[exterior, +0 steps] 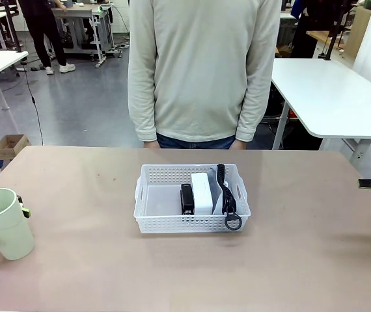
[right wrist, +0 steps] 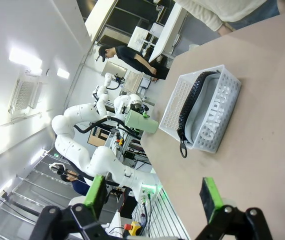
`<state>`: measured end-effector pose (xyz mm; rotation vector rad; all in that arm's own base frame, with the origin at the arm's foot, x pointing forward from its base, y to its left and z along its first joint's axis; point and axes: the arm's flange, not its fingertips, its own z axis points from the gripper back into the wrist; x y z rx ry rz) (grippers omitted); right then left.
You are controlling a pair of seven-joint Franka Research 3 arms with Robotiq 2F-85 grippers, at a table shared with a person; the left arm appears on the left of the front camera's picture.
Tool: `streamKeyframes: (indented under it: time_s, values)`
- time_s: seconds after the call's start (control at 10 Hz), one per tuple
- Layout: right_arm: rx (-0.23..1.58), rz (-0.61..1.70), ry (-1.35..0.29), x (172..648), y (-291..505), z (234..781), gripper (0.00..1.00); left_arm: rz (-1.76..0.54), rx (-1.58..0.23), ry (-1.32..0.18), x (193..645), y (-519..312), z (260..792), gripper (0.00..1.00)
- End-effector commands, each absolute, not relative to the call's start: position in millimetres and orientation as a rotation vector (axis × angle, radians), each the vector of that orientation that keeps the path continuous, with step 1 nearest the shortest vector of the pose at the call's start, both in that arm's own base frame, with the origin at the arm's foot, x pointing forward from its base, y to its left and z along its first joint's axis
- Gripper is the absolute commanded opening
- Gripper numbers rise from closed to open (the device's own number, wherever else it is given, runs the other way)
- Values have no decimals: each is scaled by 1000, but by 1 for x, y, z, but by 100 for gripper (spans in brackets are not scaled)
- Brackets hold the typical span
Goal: Efficiently arrange items inside the basket to fit them all.
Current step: Pick up the Reusable plastic cup and place it inside the Organizing basket.
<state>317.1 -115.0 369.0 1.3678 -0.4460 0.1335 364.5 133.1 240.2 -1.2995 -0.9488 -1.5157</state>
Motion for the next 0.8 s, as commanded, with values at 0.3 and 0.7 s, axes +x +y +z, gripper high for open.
streamKeyframes:
  time_s: [0.3,0.7]
  values:
    - [1367,158,-450,312,-115,369,100,-1596,-1311,-968,343,128,254,0]
    - [1367,158,-450,312,-115,369,100,-1583,-1301,-980,342,130,256,29]
